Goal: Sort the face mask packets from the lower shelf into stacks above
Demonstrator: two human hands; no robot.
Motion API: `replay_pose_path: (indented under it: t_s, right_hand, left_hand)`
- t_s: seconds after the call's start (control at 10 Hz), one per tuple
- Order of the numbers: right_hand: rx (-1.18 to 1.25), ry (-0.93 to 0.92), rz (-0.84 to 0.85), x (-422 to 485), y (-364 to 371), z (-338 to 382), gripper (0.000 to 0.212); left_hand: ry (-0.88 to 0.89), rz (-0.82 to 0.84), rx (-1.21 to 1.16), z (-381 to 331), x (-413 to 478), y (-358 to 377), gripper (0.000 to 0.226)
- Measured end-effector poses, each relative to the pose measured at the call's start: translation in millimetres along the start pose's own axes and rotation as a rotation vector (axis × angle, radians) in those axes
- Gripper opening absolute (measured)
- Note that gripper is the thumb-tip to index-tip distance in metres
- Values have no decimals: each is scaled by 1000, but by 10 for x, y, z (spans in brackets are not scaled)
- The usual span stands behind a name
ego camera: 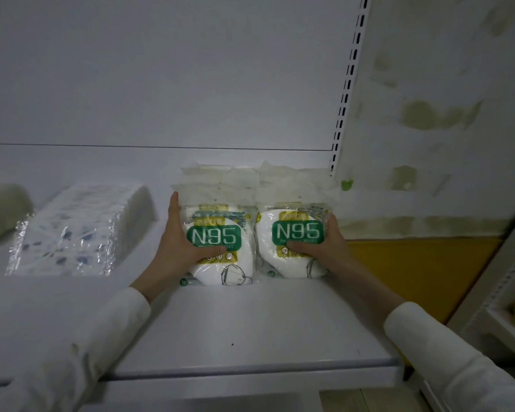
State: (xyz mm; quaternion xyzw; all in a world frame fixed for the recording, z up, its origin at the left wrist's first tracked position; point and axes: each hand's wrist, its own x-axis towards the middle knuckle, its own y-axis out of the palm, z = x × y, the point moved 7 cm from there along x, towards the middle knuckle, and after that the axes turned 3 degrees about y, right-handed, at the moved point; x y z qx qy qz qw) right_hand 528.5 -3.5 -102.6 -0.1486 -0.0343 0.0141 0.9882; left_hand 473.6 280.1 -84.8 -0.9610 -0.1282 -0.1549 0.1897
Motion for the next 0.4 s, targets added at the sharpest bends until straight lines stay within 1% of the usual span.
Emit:
replay_pose_path:
  t_s: [0.1,0.2,0.3,0.4]
  right_hand:
    - [12,-13,-14,-29,-32,-1,117]
    - [35,-63,-17,-80,-109,49,114]
    - [48,-76,-47,-161,-222,135,120]
    - [-50,-150,-135,-248,-357,268,105]
  left_hand:
    - [31,17,19,-37,-16,-47,133]
    - [38,6,-12,-51,-36,-158,117]
    - [43,-28,112,-93,-59,-341,104]
    - [117,-116,225,-216,-76,-498,90]
